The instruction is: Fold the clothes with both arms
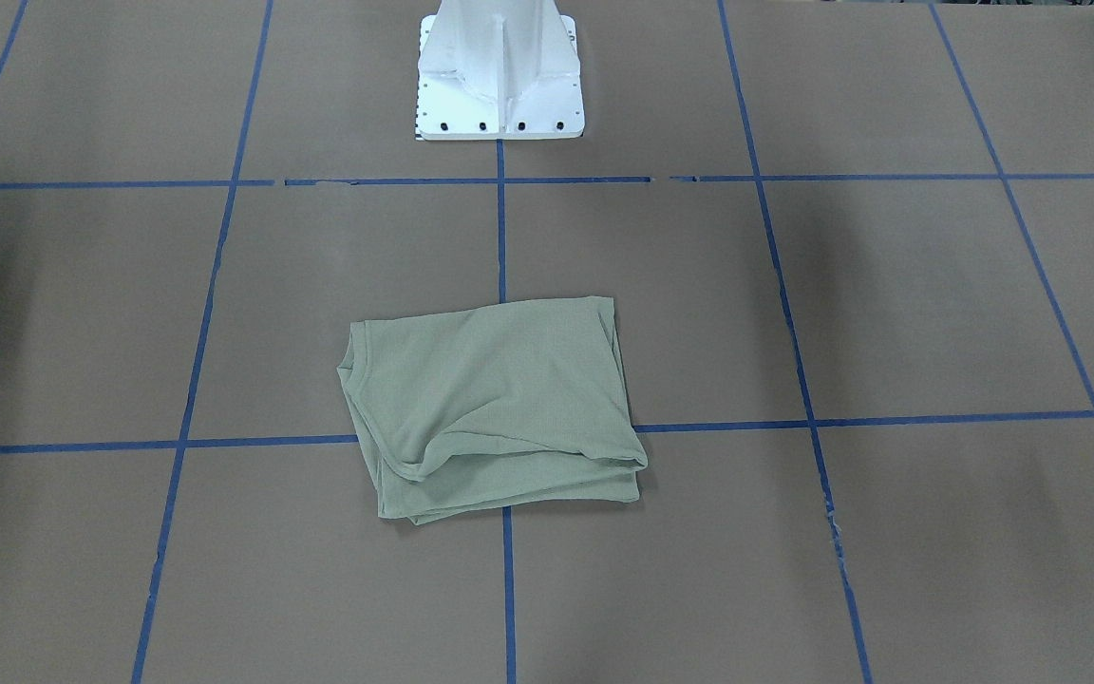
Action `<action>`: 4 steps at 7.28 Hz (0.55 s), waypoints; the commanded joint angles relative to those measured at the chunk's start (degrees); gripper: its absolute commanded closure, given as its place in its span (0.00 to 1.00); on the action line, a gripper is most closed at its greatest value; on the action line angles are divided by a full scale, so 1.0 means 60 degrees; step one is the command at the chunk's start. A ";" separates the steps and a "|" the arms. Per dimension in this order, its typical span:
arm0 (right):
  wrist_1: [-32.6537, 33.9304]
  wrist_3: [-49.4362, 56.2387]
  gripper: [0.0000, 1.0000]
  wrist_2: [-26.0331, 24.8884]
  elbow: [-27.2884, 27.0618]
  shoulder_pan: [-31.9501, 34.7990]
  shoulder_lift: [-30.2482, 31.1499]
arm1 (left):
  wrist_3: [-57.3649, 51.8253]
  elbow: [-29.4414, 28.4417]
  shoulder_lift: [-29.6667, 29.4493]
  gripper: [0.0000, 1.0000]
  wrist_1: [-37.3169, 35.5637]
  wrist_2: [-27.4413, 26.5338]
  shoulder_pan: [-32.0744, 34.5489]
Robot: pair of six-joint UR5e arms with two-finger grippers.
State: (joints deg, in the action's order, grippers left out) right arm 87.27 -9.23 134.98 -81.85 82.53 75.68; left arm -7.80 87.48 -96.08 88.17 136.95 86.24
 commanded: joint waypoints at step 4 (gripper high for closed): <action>0.0088 0.0000 0.00 -0.0259 -0.0069 0.0015 0.0189 | -0.0019 0.0011 0.0119 0.00 0.0027 -0.1278 -0.0003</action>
State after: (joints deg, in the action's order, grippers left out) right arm 87.66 -9.23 134.19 -82.26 82.58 76.19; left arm -7.88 87.69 -95.38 88.26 130.15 86.24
